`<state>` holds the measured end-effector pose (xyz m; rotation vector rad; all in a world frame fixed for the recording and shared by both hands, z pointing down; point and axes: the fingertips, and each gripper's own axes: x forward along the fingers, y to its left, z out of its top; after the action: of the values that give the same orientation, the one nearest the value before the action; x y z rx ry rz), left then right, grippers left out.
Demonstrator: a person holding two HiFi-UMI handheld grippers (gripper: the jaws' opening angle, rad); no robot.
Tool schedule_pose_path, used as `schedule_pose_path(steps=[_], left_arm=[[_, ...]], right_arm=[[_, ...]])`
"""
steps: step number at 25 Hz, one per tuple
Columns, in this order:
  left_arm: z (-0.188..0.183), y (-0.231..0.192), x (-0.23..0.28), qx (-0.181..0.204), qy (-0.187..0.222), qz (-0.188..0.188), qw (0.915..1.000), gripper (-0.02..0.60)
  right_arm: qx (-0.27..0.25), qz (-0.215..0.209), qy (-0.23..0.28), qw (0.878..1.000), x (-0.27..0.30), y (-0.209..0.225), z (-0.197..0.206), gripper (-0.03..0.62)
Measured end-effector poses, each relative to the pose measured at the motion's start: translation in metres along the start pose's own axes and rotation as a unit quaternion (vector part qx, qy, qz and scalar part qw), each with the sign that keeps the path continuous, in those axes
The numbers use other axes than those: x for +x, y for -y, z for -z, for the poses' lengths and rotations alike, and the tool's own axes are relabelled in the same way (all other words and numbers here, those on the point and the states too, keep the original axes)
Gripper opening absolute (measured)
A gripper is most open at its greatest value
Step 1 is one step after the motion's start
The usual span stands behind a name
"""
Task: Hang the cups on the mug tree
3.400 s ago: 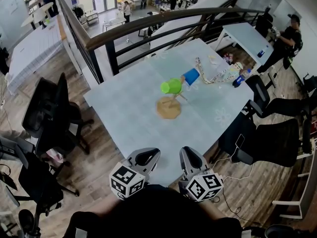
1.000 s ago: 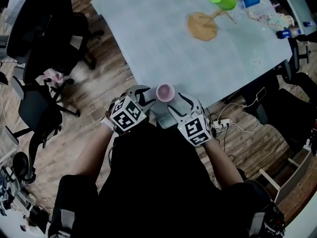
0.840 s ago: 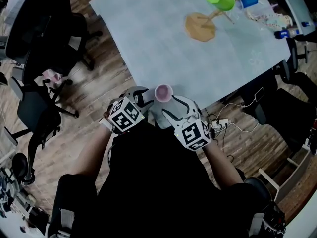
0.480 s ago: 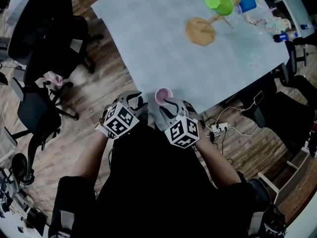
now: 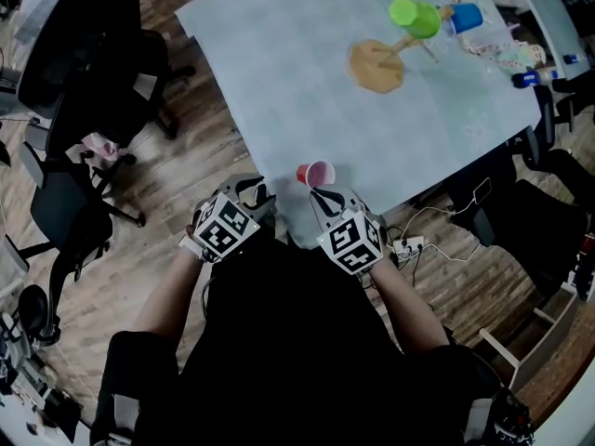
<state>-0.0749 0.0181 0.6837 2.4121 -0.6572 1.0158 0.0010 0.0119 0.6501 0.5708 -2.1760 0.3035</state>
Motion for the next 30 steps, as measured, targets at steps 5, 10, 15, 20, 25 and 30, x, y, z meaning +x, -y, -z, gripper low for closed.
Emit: schedule_pose_path(steps=[5, 10, 15, 20, 25, 30], left_arm=[[-0.006, 0.001, -0.001, -0.004, -0.002, 0.004, 1.0000, 0.190], [-0.018, 0.004, -0.002, -0.005, 0.008, 0.010, 0.9999, 0.189], [-0.026, 0.007, -0.002, 0.000, 0.013, 0.008, 0.9999, 0.189], [-0.026, 0.009, 0.001, -0.001, 0.014, 0.010, 0.9999, 0.190], [-0.023, 0.011, 0.001, -0.002, 0.007, 0.009, 0.9999, 0.189], [-0.030, 0.008, 0.002, -0.050, 0.020, 0.022, 0.9983, 0.190]], right_arm=[[0.087, -0.012, 0.040, 0.995, -0.013, 0.017, -0.006, 0.038], [0.166, -0.023, 0.079, 0.983, -0.032, 0.032, -0.009, 0.032], [0.192, -0.001, 0.089, 0.977, -0.045, 0.047, -0.003, 0.032], [0.192, 0.025, 0.098, 0.976, -0.044, 0.057, 0.012, 0.034], [0.153, 0.017, 0.055, 0.987, -0.009, 0.044, 0.046, 0.075], [0.098, -0.015, 0.032, 0.995, 0.027, 0.017, 0.052, 0.268]])
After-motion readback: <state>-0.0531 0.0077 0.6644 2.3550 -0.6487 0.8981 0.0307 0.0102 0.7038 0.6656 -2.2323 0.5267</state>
